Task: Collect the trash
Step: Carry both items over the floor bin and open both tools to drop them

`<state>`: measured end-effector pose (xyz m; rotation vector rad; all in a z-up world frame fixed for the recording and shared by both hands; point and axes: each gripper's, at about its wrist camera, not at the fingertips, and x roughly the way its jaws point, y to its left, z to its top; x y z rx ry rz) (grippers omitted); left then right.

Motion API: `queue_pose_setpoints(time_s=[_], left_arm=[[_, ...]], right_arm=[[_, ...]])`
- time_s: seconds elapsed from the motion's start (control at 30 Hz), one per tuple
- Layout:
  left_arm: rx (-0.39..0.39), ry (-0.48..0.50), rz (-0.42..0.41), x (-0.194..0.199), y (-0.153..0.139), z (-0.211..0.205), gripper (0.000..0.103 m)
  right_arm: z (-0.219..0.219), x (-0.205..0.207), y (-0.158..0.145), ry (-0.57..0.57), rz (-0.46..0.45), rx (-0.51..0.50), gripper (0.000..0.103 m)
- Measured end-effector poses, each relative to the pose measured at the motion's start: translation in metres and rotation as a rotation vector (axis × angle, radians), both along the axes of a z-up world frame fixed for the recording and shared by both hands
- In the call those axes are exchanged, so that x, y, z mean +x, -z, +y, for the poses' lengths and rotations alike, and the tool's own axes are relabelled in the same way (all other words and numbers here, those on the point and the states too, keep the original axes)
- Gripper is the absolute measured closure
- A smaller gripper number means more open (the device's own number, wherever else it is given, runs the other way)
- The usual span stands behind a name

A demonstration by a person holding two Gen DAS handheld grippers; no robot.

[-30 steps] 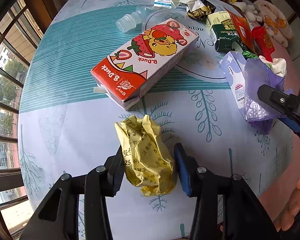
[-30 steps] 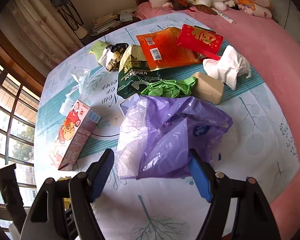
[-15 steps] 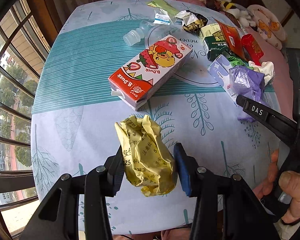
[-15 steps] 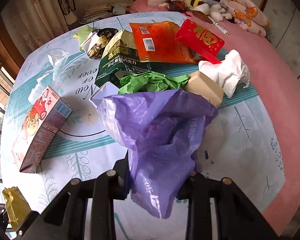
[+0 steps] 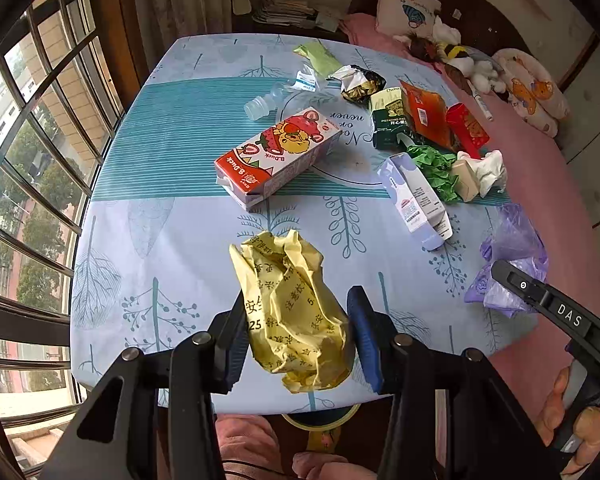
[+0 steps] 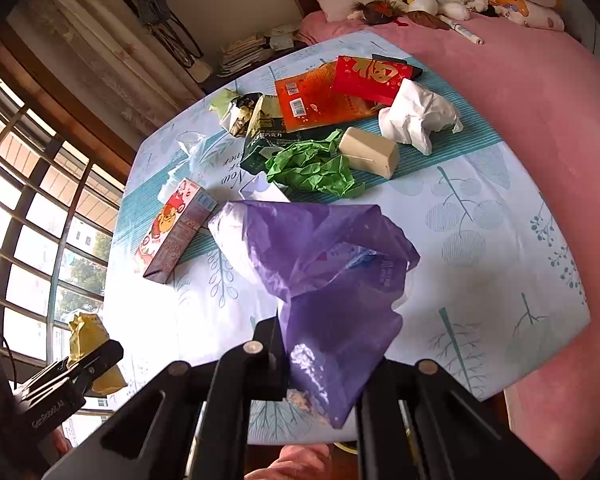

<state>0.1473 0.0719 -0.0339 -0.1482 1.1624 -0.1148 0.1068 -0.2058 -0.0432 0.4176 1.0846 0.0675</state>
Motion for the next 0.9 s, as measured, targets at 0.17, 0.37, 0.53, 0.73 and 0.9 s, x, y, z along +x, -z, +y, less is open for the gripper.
queue_pose_setpoints(time_s=[0.17, 0.37, 0.53, 0.73, 0.9], left_arm=[[0.007, 0.002, -0.041, -0.039, -0.017, -0.025, 0.058], [-0.006, -0.008, -0.07, -0.09, -0.024, -0.052, 0.058], [-0.012, 0.017, -0.03, -0.123, -0.006, -0.075, 0.058], [0.016, 0.069, 0.006, -0.15, 0.025, -0.096, 0.058], [0.002, 0.11, 0.078, -0.165, 0.078, -0.105, 0.057]], right_arm=[[-0.006, -0.038, -0.016, -0.095, -0.029, 0.058, 0.094], [-0.015, -0.083, -0.017, -0.208, -0.022, 0.113, 0.094], [-0.025, -0.111, -0.003, -0.248, 0.023, 0.142, 0.094], [-0.032, -0.139, 0.038, -0.231, 0.111, 0.189, 0.094], [-0.026, -0.159, 0.089, -0.205, 0.194, 0.195, 0.094]])
